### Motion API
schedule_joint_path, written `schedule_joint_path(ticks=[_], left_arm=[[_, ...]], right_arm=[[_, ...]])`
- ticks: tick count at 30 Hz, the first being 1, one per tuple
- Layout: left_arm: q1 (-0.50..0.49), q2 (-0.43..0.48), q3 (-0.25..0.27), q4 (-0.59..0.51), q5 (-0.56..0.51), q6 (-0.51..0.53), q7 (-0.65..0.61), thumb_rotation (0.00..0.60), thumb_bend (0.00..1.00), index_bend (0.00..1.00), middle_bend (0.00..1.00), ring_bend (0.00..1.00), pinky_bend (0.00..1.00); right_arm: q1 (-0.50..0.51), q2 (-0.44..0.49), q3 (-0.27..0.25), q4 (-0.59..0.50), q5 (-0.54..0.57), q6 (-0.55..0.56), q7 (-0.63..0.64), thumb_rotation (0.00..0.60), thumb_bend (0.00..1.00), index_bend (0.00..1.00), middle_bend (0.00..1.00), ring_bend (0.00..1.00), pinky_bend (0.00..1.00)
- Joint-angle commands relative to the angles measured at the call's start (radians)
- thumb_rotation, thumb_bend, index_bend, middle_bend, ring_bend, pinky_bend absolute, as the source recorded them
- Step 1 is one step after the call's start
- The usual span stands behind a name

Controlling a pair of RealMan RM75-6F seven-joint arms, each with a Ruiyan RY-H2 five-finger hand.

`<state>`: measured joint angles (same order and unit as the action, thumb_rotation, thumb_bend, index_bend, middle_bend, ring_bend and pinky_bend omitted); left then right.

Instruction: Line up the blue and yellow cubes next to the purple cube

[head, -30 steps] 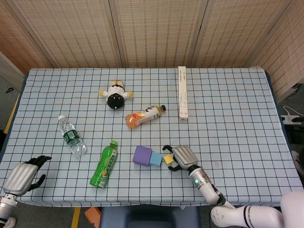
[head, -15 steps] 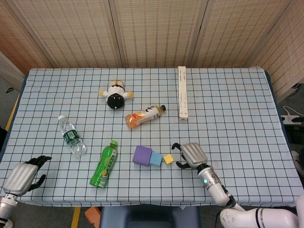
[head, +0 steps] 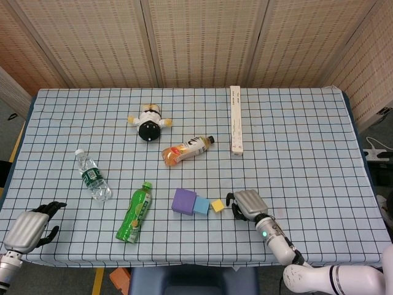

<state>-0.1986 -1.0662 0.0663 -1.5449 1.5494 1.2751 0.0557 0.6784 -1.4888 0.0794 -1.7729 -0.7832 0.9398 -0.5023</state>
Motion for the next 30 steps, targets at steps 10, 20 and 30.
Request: schedule_joint_path(ticks=[10,20,30], left_arm=[[0.000,0.001,0.001,-0.001,0.001,0.000,0.000,0.600,0.44,0.23,0.23,0.31,0.53],[0.001,0.001,0.001,0.000,0.003,0.004,0.001,0.600,0.44,0.23,0.23,0.31,0.53],[0.002,0.001,0.001,0.000,0.003,0.004,0.001,0.600,0.44,0.23,0.23,0.31,0.53]], right_arm=[[0.015,-0.003,-0.011,0.022,0.017,-0.027,0.041,0.600,0.67,0.44,0.99,0.91,1.00],[0.016,-0.002,-0.019,0.037,-0.016,-0.063,0.107,0.600,0.67,0.44,0.99,0.91,1.00],[0.013,0.000,-0.019,0.044,-0.046,-0.071,0.148,0.600,0.67,0.44,1.00,0.91,1.00]])
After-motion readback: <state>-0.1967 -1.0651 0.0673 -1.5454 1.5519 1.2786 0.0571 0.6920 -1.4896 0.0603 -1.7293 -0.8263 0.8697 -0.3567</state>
